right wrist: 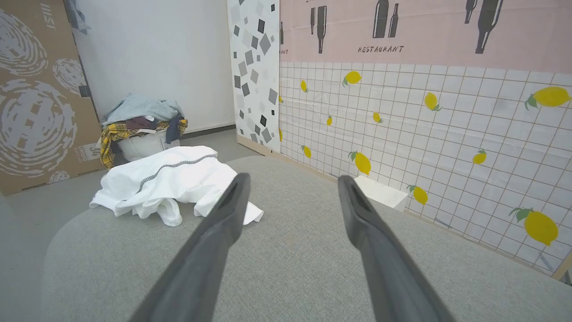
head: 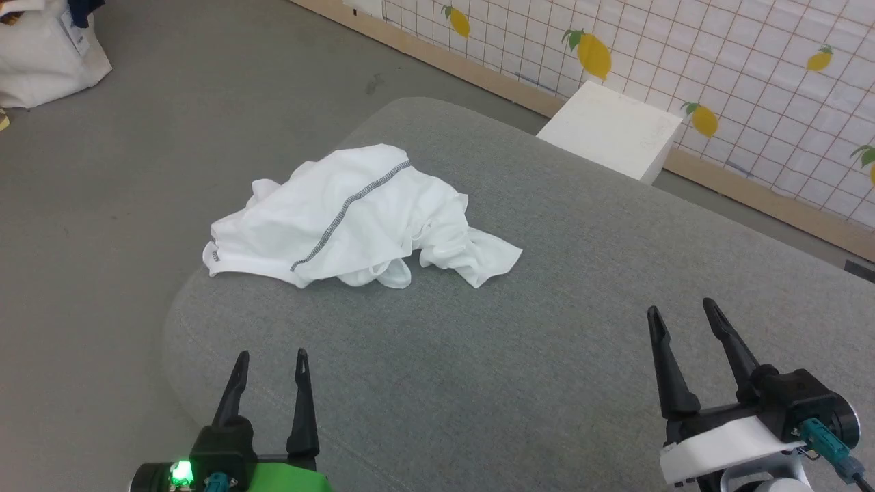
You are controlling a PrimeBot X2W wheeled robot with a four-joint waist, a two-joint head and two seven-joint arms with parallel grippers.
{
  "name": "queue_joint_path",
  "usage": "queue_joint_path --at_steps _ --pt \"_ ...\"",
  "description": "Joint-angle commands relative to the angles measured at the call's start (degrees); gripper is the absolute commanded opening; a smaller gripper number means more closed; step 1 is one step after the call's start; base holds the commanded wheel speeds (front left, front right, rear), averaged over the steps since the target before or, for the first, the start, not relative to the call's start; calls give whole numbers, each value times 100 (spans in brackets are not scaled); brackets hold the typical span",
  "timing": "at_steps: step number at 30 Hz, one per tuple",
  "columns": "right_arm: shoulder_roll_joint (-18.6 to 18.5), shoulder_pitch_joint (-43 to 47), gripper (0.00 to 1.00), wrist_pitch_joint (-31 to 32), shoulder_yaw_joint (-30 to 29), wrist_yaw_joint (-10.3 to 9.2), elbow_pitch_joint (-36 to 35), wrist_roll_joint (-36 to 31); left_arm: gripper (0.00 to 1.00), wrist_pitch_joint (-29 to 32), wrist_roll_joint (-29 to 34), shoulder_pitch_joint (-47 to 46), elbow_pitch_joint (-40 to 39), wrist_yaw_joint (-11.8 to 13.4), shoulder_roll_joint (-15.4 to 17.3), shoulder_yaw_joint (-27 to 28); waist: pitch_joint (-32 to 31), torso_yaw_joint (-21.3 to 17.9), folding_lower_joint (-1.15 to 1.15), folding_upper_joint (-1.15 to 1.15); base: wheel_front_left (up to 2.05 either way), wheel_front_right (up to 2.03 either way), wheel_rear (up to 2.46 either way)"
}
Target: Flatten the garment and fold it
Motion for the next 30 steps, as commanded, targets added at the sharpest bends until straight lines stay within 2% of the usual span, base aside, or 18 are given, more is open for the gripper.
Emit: queue_joint_path --at_steps 1,7,12,16,21,25,30 --pt "3 51 100 -37 -17 -9 10 26 100 -44 -88 7 -14 -4 -6 -1 10 -11 0 0 0 0 0" --pt "3 24 100 45 -74 -9 -147 -48 100 216 -423 -483 -437 -282 120 99 154 -67 0 0 0 0 0" --pt "3 -13 100 211 -138 -9 -448 -230 100 809 -366 -1405 -996 -530 582 212 470 -165 0 0 0 0 0" --pt "3 -76 100 372 -144 -9 -738 -396 100 1356 -378 -2295 -1064 -749 992 370 794 -294 0 0 0 0 0" --pt "-12 -254 100 647 -27 -9 -1256 -625 100 2087 -699 -3398 -577 -1029 1407 633 1420 -594 0 0 0 0 0" --pt "-194 -427 100 841 13 -9 -1680 -655 100 2376 -989 -3899 -116 -1075 1498 822 1914 -785 0 0 0 0 0" --pt "-465 -638 100 1055 28 -9 -2039 -601 100 2758 -1068 -4216 325 -1169 1657 761 2405 -1014 0 0 0 0 0"
